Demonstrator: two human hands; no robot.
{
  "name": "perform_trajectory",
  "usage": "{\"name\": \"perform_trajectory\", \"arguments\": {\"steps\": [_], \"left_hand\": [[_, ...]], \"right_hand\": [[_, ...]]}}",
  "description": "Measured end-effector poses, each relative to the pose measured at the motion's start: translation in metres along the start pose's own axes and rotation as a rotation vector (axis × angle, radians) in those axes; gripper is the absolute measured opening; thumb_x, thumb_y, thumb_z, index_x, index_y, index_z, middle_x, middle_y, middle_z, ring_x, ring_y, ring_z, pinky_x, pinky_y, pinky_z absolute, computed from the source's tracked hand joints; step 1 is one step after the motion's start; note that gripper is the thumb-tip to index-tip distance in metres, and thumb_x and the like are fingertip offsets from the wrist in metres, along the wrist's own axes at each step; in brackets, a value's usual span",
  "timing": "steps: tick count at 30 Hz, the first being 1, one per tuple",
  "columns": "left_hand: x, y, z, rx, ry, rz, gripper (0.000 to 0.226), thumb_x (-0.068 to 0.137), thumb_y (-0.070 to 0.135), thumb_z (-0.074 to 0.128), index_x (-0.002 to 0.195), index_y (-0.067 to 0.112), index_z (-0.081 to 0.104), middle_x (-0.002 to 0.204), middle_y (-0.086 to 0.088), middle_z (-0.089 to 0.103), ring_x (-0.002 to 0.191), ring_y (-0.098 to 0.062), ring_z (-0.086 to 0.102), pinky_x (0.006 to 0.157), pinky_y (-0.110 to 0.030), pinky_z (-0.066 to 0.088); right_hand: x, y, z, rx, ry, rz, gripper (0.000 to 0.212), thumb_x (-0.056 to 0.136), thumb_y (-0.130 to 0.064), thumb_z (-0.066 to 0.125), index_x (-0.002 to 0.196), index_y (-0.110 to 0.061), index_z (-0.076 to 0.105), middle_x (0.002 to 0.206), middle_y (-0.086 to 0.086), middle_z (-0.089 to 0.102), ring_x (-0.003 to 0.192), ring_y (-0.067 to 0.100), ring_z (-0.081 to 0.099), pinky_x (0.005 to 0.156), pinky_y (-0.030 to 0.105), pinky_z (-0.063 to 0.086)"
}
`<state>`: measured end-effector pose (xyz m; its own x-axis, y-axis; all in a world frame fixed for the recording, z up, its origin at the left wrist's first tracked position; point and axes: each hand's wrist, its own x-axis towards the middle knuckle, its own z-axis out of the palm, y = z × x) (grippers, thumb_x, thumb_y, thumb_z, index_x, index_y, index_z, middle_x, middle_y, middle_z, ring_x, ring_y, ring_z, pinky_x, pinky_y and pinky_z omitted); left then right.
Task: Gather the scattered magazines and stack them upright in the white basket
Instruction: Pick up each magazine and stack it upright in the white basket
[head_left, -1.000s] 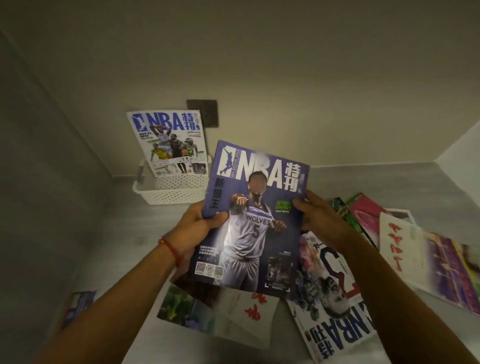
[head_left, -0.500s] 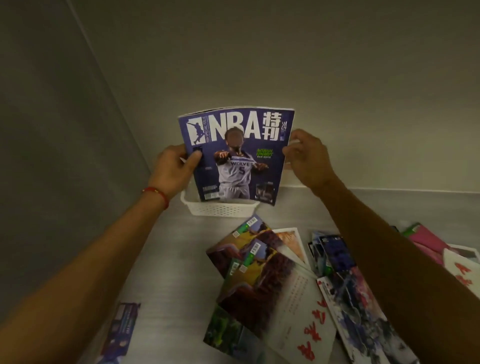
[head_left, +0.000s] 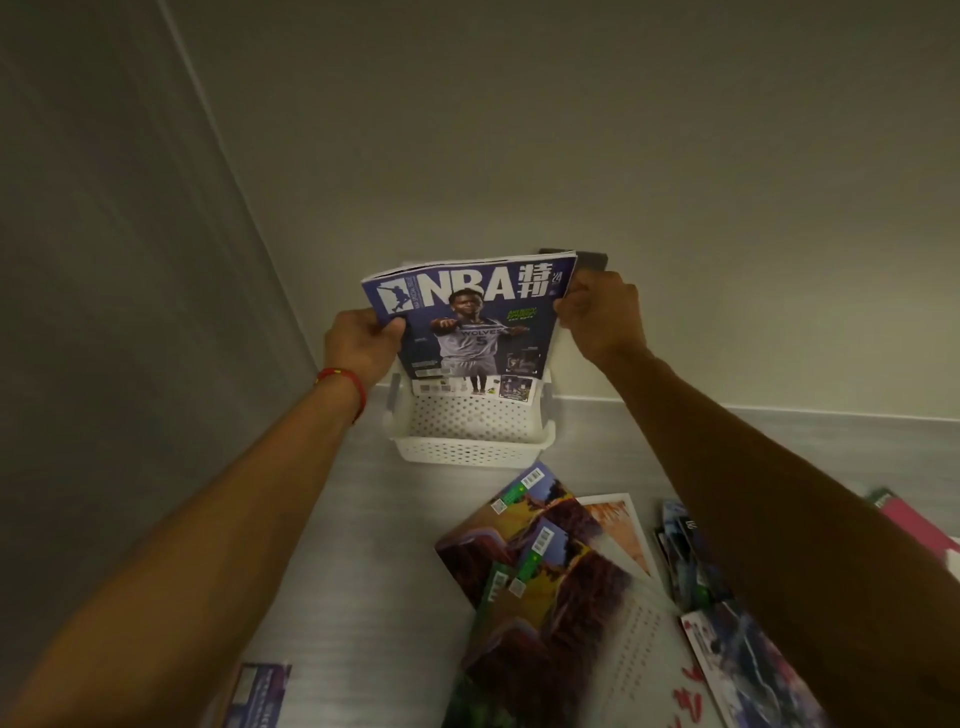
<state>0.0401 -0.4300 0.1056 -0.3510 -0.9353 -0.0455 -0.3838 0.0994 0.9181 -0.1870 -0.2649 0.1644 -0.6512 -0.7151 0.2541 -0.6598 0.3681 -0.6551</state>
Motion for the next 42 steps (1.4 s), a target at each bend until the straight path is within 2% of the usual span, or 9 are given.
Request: {"name": "perform_trajectory", "arguments": {"steps": [4,10,13,17,20,24,26,32,42], "left_hand": [[0.011,-0.013,-0.001,-0.061,-0.021,-0.032,0.036,0.068,0.049,0.066,0.095,0.027,0.076,0.099,-0.01,0.077,0.094,-0.03,0.073,0.09,-0.053,0.057],[0.025,-0.04,0.023,-0.139,-0.088,-0.168,0.005,0.073,0.035,0.077,0.074,0.029,0.076,0.095,-0.007,0.078,0.091,-0.029,0.073,0.092,-0.052,0.057],[0.011,-0.017,0.023,-0.235,-0.043,-0.265,0.015,0.084,0.026,0.075,0.071,0.022,0.07,0.091,-0.007,0.074,0.094,-0.03,0.072,0.093,-0.049,0.057],[0.01,-0.013,0.031,-0.324,-0.036,-0.334,0.006,0.089,0.023,0.069,0.089,0.016,0.069,0.104,-0.01,0.072,0.102,-0.031,0.068,0.098,-0.049,0.054],[0.014,-0.008,0.036,-0.416,-0.033,-0.371,0.061,0.083,0.001,0.068,0.139,0.009,0.046,0.131,-0.015,0.059,0.115,-0.03,0.06,0.102,-0.044,0.05],[0.001,0.005,0.039,-0.381,-0.151,-0.298,0.062,0.083,-0.017,0.052,0.138,0.01,0.043,0.111,0.0,0.062,0.112,-0.027,0.056,0.086,-0.034,0.049],[-0.002,0.004,0.036,-0.341,-0.15,-0.261,0.062,0.083,-0.015,0.051,0.138,0.014,0.045,0.127,-0.004,0.06,0.121,-0.029,0.055,0.092,-0.037,0.049],[-0.051,-0.019,0.078,-0.04,-0.08,-0.047,0.036,0.078,-0.002,0.056,0.109,0.015,0.06,0.115,-0.01,0.066,0.106,-0.029,0.062,0.1,-0.049,0.051],[-0.244,-0.007,0.225,0.312,-0.626,0.294,0.054,0.078,-0.002,0.059,0.131,0.009,0.058,0.144,-0.014,0.05,0.137,-0.029,0.045,0.112,-0.018,0.025]], "right_hand": [[0.0,0.002,0.01,-0.07,-0.051,-0.009,0.013,0.095,-0.017,0.058,0.089,-0.008,0.065,0.088,0.002,0.068,0.076,0.015,0.062,0.059,0.009,0.038],[-0.01,0.025,0.029,0.025,-0.044,0.196,0.016,0.093,-0.015,0.061,0.089,-0.002,0.068,0.094,0.009,0.073,0.084,0.024,0.068,0.079,0.03,0.053],[-0.015,0.025,0.044,0.122,-0.051,0.312,0.019,0.094,-0.022,0.062,0.091,-0.004,0.069,0.095,0.008,0.073,0.086,0.024,0.068,0.077,0.031,0.053],[-0.021,0.022,0.058,0.355,-0.104,0.406,0.026,0.09,-0.018,0.067,0.114,-0.01,0.063,0.109,0.003,0.068,0.094,0.02,0.066,0.082,0.034,0.054],[-0.021,0.017,0.057,0.683,-0.138,0.463,0.045,0.085,-0.005,0.069,0.126,-0.009,0.049,0.114,0.002,0.062,0.102,0.02,0.065,0.083,0.038,0.056],[-0.036,0.025,0.046,0.686,-0.237,0.429,0.048,0.086,-0.005,0.069,0.13,-0.012,0.049,0.129,0.007,0.056,0.117,0.026,0.058,0.098,0.049,0.051],[-0.049,0.039,0.041,0.545,-0.29,0.403,0.049,0.086,-0.005,0.068,0.132,-0.013,0.052,0.13,0.001,0.053,0.117,0.024,0.057,0.1,0.048,0.05],[-0.129,0.122,0.007,0.32,-0.27,0.358,0.026,0.084,0.0,0.07,0.108,-0.008,0.07,0.118,0.008,0.068,0.094,0.022,0.066,0.081,0.031,0.053],[-0.268,0.258,-0.122,0.135,-0.182,0.577,0.021,0.089,-0.008,0.064,0.099,-0.026,0.068,0.105,0.004,0.07,0.086,0.016,0.064,0.085,0.034,0.051]]}}
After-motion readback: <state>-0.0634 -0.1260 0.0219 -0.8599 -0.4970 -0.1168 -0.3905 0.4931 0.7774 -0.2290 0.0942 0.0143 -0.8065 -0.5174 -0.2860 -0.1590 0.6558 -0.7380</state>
